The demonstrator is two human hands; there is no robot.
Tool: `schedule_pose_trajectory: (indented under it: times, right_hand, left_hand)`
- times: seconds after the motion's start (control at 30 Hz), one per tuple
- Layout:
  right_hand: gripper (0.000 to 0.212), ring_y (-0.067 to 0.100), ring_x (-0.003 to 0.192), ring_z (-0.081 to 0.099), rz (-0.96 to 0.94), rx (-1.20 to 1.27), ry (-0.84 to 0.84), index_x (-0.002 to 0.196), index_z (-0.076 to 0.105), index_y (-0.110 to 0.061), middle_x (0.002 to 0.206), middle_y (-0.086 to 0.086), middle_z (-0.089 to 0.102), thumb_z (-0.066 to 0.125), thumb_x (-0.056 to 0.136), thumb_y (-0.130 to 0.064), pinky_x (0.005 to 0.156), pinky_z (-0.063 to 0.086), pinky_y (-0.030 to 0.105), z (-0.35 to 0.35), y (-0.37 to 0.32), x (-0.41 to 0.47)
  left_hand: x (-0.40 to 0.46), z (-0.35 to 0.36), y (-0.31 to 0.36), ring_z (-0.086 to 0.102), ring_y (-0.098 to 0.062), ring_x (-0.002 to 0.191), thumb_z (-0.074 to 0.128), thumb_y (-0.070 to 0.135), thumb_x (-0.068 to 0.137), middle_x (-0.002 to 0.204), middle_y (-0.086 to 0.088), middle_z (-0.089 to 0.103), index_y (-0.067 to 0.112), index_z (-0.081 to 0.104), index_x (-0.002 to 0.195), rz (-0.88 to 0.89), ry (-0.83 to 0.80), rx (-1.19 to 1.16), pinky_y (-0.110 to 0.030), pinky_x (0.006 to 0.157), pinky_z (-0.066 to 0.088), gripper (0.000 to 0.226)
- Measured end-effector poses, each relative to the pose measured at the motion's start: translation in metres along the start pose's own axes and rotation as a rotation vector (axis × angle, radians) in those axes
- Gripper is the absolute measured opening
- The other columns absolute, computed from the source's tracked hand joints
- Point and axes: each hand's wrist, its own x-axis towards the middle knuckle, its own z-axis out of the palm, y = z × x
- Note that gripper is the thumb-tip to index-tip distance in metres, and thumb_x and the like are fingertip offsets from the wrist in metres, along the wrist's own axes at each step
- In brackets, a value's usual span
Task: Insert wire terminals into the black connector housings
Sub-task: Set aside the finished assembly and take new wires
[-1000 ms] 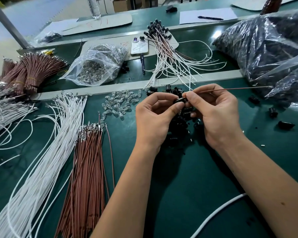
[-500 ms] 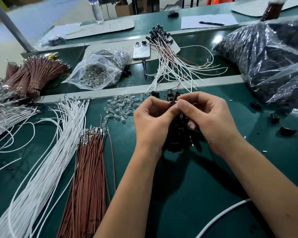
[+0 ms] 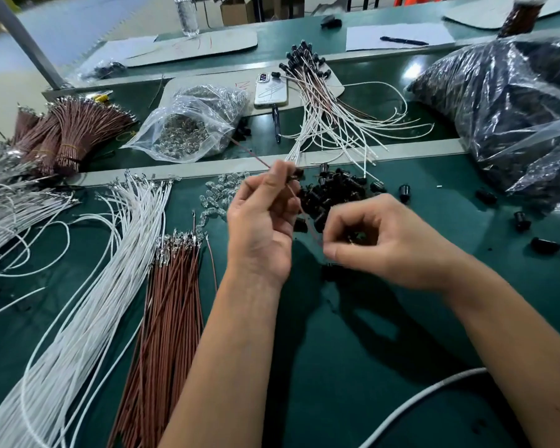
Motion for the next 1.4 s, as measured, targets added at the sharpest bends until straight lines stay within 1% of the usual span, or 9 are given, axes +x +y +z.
schedule_pose_trajectory:
  times: [0.1, 0.2, 0.27, 0.33, 0.47, 0.67, 0.8, 1.17, 1.4]
  right_hand:
    - [0.011, 0.008, 0.064, 0.060, 0.017, 0.044, -0.196, 0.076, 0.072, -0.020, 0.069, -0.002, 0.067, 0.075, 0.087, -0.019, 0.062, 0.047, 0.021, -0.004, -0.001, -0.003]
    - [0.021, 0.007, 0.050, 0.053, 0.054, 0.268, 0.046, 0.086, 0.076, -0.017, 0.061, 0.003, 0.062, 0.079, 0.088, -0.037, 0.046, 0.040, 0.016, 0.006, 0.004, 0.000]
    - [0.018, 0.010, 0.046, 0.049, 0.050, 0.303, 0.164, 0.082, 0.076, -0.018, 0.057, 0.008, 0.059, 0.076, 0.090, -0.034, 0.042, 0.036, 0.016, 0.012, 0.006, 0.005]
    - [0.017, 0.014, 0.045, 0.048, 0.061, 0.230, 0.043, 0.079, 0.076, -0.016, 0.056, 0.011, 0.061, 0.076, 0.094, -0.024, 0.042, 0.037, 0.019, 0.010, 0.009, 0.003]
    - [0.017, 0.012, 0.042, 0.048, 0.224, 0.141, -0.361, 0.083, 0.078, -0.017, 0.060, 0.013, 0.066, 0.075, 0.094, -0.030, 0.038, 0.036, 0.019, 0.000, 0.007, -0.006]
    - [0.016, 0.016, 0.041, 0.047, 0.144, 0.346, 0.152, 0.083, 0.076, -0.007, 0.057, 0.014, 0.061, 0.073, 0.096, -0.017, 0.034, 0.034, 0.020, 0.006, 0.009, 0.003]
    - [0.014, 0.017, 0.039, 0.044, 0.148, 0.317, 0.173, 0.088, 0.076, -0.005, 0.053, 0.008, 0.060, 0.070, 0.098, -0.012, 0.035, 0.035, 0.021, 0.007, 0.015, 0.003]
    - [0.032, 0.011, 0.041, 0.043, 0.090, 0.389, 0.287, 0.091, 0.077, -0.010, 0.050, 0.005, 0.051, 0.081, 0.083, -0.041, 0.038, 0.032, 0.019, 0.006, 0.017, 0.003]
    - [0.024, 0.012, 0.042, 0.045, 0.089, 0.374, 0.296, 0.089, 0.077, -0.010, 0.052, 0.003, 0.054, 0.081, 0.086, -0.034, 0.038, 0.033, 0.018, 0.009, 0.016, 0.004]
  left_hand:
    - [0.000, -0.003, 0.006, 0.061, -0.007, 0.062, 0.076, 0.020, 0.067, 0.079, 0.001, 0.073, 0.016, 0.058, 0.079, 0.006, 0.018, -0.022, -0.015, 0.054, 0.048, 0.022]
    - [-0.003, 0.002, -0.001, 0.059, -0.010, 0.059, 0.077, 0.018, 0.067, 0.079, -0.004, 0.071, 0.015, 0.056, 0.072, -0.004, -0.024, 0.125, -0.018, 0.053, 0.046, 0.022]
    - [-0.005, 0.006, -0.007, 0.059, -0.012, 0.058, 0.079, 0.018, 0.064, 0.079, -0.007, 0.070, 0.013, 0.056, 0.070, -0.013, -0.053, 0.187, -0.021, 0.053, 0.046, 0.024]
    - [-0.006, 0.007, -0.009, 0.060, -0.011, 0.059, 0.081, 0.018, 0.063, 0.079, -0.008, 0.071, 0.013, 0.058, 0.070, -0.007, -0.061, 0.181, -0.021, 0.055, 0.047, 0.025]
    - [-0.004, 0.004, -0.006, 0.064, -0.010, 0.061, 0.081, 0.016, 0.062, 0.080, -0.007, 0.073, 0.011, 0.060, 0.074, 0.027, -0.030, 0.143, -0.017, 0.057, 0.048, 0.024]
    - [-0.008, 0.006, -0.011, 0.064, -0.019, 0.066, 0.082, 0.012, 0.061, 0.083, -0.015, 0.072, 0.012, 0.057, 0.075, 0.106, -0.114, 0.317, -0.030, 0.065, 0.053, 0.029]
    - [-0.009, 0.006, -0.013, 0.072, -0.023, 0.077, 0.081, 0.004, 0.062, 0.091, -0.016, 0.076, 0.007, 0.055, 0.081, 0.150, -0.191, 0.354, -0.034, 0.072, 0.060, 0.032]
    - [-0.009, 0.004, -0.013, 0.074, -0.023, 0.079, 0.080, -0.005, 0.070, 0.091, -0.017, 0.077, 0.008, 0.062, 0.078, 0.185, -0.266, 0.393, -0.031, 0.071, 0.058, 0.024]
    - [-0.010, 0.006, -0.010, 0.073, -0.021, 0.075, 0.079, -0.006, 0.070, 0.089, -0.016, 0.077, 0.007, 0.060, 0.083, 0.183, -0.226, 0.335, -0.030, 0.071, 0.059, 0.026]
